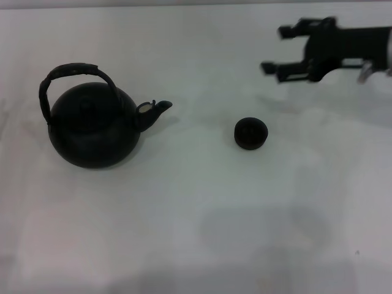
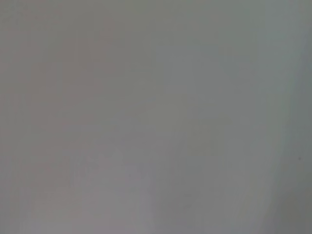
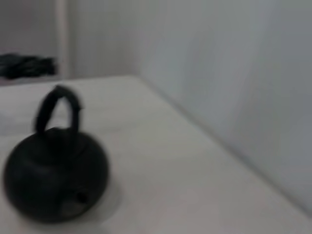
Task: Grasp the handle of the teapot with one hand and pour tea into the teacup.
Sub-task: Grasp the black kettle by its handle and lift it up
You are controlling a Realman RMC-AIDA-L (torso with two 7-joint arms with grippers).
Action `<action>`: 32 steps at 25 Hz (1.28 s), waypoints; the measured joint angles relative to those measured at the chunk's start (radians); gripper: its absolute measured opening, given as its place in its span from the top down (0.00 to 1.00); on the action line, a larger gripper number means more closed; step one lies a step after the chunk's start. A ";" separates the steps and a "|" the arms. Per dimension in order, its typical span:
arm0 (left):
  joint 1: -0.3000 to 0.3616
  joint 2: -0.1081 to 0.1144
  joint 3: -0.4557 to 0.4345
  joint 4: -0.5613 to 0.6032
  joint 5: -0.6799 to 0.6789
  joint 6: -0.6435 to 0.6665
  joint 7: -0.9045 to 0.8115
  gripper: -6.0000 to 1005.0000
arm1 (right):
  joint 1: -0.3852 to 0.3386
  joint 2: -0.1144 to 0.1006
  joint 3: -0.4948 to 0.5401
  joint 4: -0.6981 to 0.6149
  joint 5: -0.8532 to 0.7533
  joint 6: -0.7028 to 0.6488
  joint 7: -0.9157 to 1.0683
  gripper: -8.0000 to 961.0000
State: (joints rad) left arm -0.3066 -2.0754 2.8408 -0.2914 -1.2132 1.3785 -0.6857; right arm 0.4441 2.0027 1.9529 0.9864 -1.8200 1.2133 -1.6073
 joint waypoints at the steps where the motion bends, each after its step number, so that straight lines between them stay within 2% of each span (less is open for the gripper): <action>1: 0.005 0.000 0.000 0.000 0.000 0.013 0.000 0.35 | -0.006 0.000 0.030 -0.004 0.004 0.000 -0.017 0.12; 5: 0.023 0.000 0.001 0.009 0.005 0.076 0.000 0.35 | -0.028 -0.001 0.178 -0.054 0.028 -0.022 -0.107 0.12; 8: 0.037 0.000 0.001 0.011 0.038 0.142 0.000 0.35 | -0.033 -0.003 0.320 -0.151 0.055 -0.074 -0.209 0.12; 15: 0.093 -0.003 0.002 0.056 0.112 0.307 -0.001 0.35 | -0.033 -0.012 0.428 -0.245 0.058 -0.121 -0.280 0.12; 21: 0.114 -0.004 0.002 0.163 0.127 0.324 0.029 0.35 | -0.032 -0.013 0.442 -0.285 0.067 -0.139 -0.308 0.12; 23: 0.106 -0.004 0.002 0.217 0.131 0.283 0.032 0.35 | -0.031 -0.011 0.439 -0.287 0.068 -0.139 -0.314 0.12; 32: 0.094 -0.005 -0.002 0.311 0.141 0.158 0.028 0.35 | -0.035 -0.007 0.437 -0.288 0.068 -0.112 -0.325 0.12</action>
State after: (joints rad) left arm -0.2122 -2.0801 2.8391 0.0195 -1.0720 1.5370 -0.6581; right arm 0.4092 1.9955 2.3899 0.6980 -1.7516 1.1013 -1.9321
